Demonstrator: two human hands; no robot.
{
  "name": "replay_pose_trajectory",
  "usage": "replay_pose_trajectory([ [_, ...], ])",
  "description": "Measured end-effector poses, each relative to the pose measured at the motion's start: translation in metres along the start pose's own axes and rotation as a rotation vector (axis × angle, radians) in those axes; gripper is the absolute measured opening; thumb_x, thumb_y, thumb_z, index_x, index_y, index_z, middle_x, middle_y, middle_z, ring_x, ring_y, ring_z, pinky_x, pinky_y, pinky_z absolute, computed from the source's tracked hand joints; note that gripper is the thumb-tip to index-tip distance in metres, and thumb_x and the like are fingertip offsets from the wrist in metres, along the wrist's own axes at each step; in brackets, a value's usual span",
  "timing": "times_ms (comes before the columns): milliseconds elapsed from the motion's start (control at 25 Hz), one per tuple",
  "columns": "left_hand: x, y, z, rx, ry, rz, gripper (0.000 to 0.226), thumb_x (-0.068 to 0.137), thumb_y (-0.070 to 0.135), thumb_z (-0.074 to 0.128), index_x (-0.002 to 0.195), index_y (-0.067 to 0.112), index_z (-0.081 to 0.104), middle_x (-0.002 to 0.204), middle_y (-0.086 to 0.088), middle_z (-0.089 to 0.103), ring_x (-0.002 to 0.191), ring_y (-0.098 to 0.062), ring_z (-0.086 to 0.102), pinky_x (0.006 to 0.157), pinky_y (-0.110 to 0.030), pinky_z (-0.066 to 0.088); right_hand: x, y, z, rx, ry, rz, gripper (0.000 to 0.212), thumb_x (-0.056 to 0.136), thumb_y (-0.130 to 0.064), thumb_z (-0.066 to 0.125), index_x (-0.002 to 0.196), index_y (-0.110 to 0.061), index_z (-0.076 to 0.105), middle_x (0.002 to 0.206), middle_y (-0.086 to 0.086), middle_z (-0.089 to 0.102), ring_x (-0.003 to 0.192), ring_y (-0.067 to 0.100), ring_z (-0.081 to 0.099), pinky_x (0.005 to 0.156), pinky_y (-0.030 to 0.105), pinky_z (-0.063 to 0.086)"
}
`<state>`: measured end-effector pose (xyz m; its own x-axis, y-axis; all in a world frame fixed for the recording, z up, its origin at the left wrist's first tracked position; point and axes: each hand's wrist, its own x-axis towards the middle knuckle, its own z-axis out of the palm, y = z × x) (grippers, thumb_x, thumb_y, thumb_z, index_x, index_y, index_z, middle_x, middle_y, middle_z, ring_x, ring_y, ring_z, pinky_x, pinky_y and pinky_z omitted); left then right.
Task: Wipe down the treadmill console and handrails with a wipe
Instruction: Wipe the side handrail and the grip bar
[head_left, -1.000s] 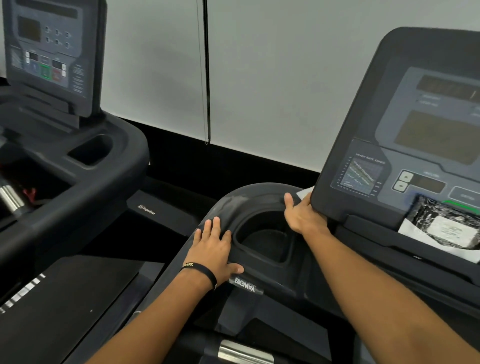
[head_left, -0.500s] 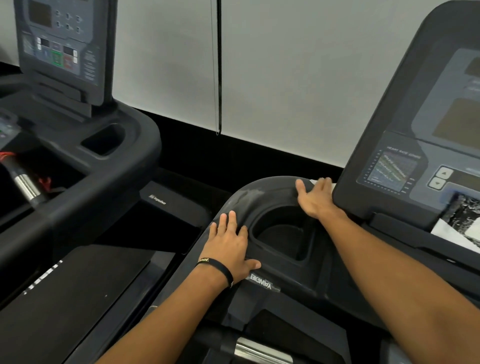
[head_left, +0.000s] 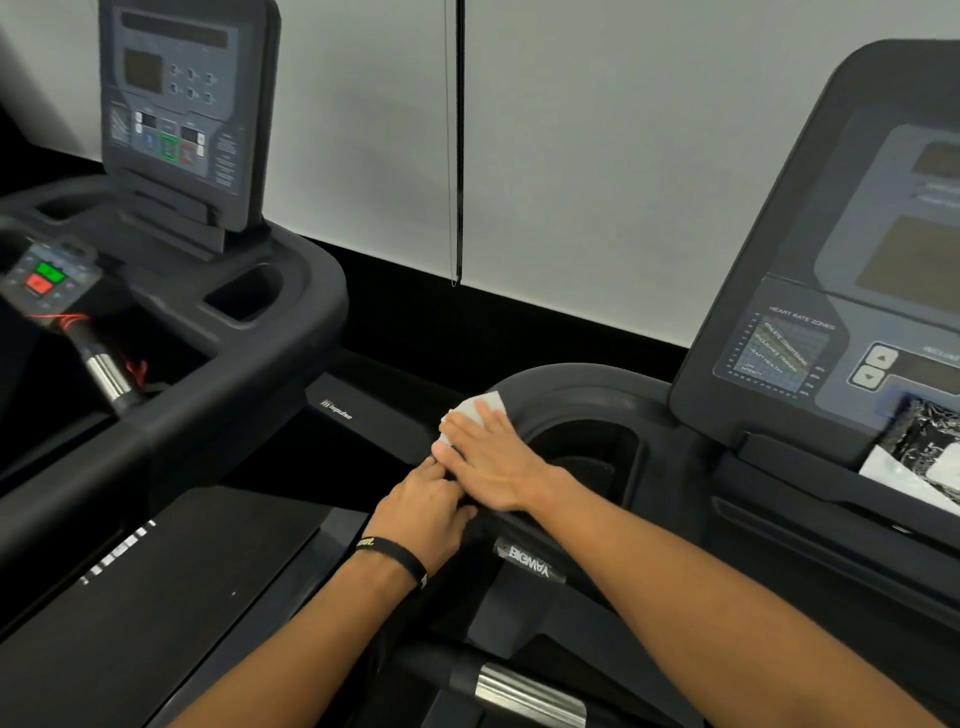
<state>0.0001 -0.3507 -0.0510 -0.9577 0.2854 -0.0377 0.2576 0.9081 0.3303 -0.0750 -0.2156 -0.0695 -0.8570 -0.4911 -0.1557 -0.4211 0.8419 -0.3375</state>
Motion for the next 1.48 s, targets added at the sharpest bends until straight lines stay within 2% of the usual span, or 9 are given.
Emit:
replay_pose_trajectory([
  [160, -0.028, -0.017, -0.002, 0.008, 0.027, -0.003, 0.029, 0.092, 0.034, 0.058, 0.118, 0.022, 0.063, 0.121, 0.008, 0.055, 0.108, -0.014, 0.056, 0.091, -0.029, 0.049, -0.021, -0.021, 0.005, 0.062, -0.060, -0.131, 0.052, 0.109, -0.039, 0.016, 0.149, -0.017, 0.041, 0.159, 0.002, 0.034, 0.151, 0.025, 0.011, 0.123, 0.040, 0.003],
  [320, -0.040, -0.016, -0.005, -0.003, 0.024, -0.028, 0.036, 0.094, 0.033, 0.056, 0.128, 0.021, 0.056, 0.133, 0.003, 0.049, 0.121, -0.018, 0.050, 0.097, -0.033, 0.046, -0.001, 0.008, -0.018, 0.019, 0.139, -0.084, 0.049, 0.104, -0.032, 0.019, 0.129, -0.013, 0.057, 0.137, 0.009, 0.054, 0.129, 0.029, 0.044, 0.111, 0.040, 0.028],
  [480, -0.059, -0.032, -0.013, -0.050, 0.151, -0.094, 0.032, 0.096, 0.027, 0.050, 0.126, 0.020, 0.058, 0.134, 0.004, 0.052, 0.121, -0.017, 0.051, 0.098, -0.034, 0.046, 0.019, 0.033, -0.018, -0.079, 0.054, 0.108, 0.054, 0.106, -0.045, 0.016, 0.145, -0.019, 0.043, 0.153, 0.000, 0.039, 0.145, 0.031, 0.022, 0.118, 0.047, 0.018],
  [640, -0.065, -0.057, -0.020, -0.108, 0.195, -0.227, 0.049, 0.091, 0.012, 0.045, 0.140, 0.019, 0.046, 0.138, -0.001, 0.051, 0.122, -0.021, 0.052, 0.097, -0.040, 0.047, -0.009, -0.043, 0.020, -0.132, 0.127, -0.103, 0.043, 0.102, -0.045, 0.027, 0.109, -0.022, 0.063, 0.116, 0.002, 0.062, 0.118, 0.032, 0.046, 0.112, 0.048, 0.024],
  [720, -0.061, -0.058, -0.025, -0.135, 0.207, -0.266, 0.055, 0.089, 0.009, 0.045, 0.143, 0.020, 0.042, 0.134, -0.001, 0.053, 0.118, -0.024, 0.053, 0.092, -0.042, 0.048, -0.040, -0.089, 0.040, -0.100, 0.086, -0.198, 0.051, 0.101, -0.047, 0.029, 0.127, -0.016, 0.061, 0.129, 0.006, 0.059, 0.131, 0.030, 0.038, 0.120, 0.046, 0.012],
  [880, -0.054, -0.054, -0.026, -0.209, 0.192, -0.158, 0.045, 0.094, 0.009, 0.039, 0.136, 0.021, 0.049, 0.128, 0.002, 0.055, 0.117, -0.020, 0.053, 0.096, -0.037, 0.046, -0.083, -0.138, 0.064, -0.058, -0.024, -0.346, 0.064, 0.103, -0.051, 0.024, 0.156, -0.015, 0.027, 0.160, 0.012, 0.031, 0.154, 0.025, -0.002, 0.124, 0.046, -0.009],
  [1120, -0.050, -0.045, -0.020, -0.302, 0.123, 0.018, 0.042, 0.097, 0.040, 0.036, 0.128, 0.022, 0.056, 0.128, 0.004, 0.059, 0.118, -0.010, 0.053, 0.104, -0.032, 0.041, -0.051, -0.066, 0.039, -0.106, 0.105, -0.266, 0.058, 0.102, -0.042, 0.033, 0.154, -0.016, 0.033, 0.159, 0.007, 0.035, 0.150, 0.026, 0.019, 0.123, 0.044, 0.008],
  [1320, -0.070, -0.043, -0.004, -0.114, -0.070, -0.043, 0.055, 0.099, 0.034, 0.046, 0.150, 0.024, 0.029, 0.159, 0.005, 0.019, 0.143, -0.015, 0.027, 0.114, -0.029, 0.025, -0.025, -0.002, 0.002, -0.148, 0.043, 0.018, 0.060, 0.108, -0.039, 0.024, 0.160, -0.016, 0.007, 0.169, 0.001, 0.003, 0.154, 0.024, -0.003, 0.122, 0.044, -0.002],
  [1480, -0.095, -0.043, 0.004, -0.132, -0.019, -0.122, 0.060, 0.099, 0.040, 0.044, 0.153, 0.027, 0.019, 0.161, 0.005, 0.012, 0.144, -0.016, 0.023, 0.115, -0.029, 0.024, -0.031, -0.026, 0.022, -0.079, 0.036, 0.001, 0.064, 0.106, -0.041, 0.028, 0.160, -0.014, 0.007, 0.169, 0.001, 0.000, 0.154, 0.029, -0.010, 0.123, 0.043, -0.006],
])
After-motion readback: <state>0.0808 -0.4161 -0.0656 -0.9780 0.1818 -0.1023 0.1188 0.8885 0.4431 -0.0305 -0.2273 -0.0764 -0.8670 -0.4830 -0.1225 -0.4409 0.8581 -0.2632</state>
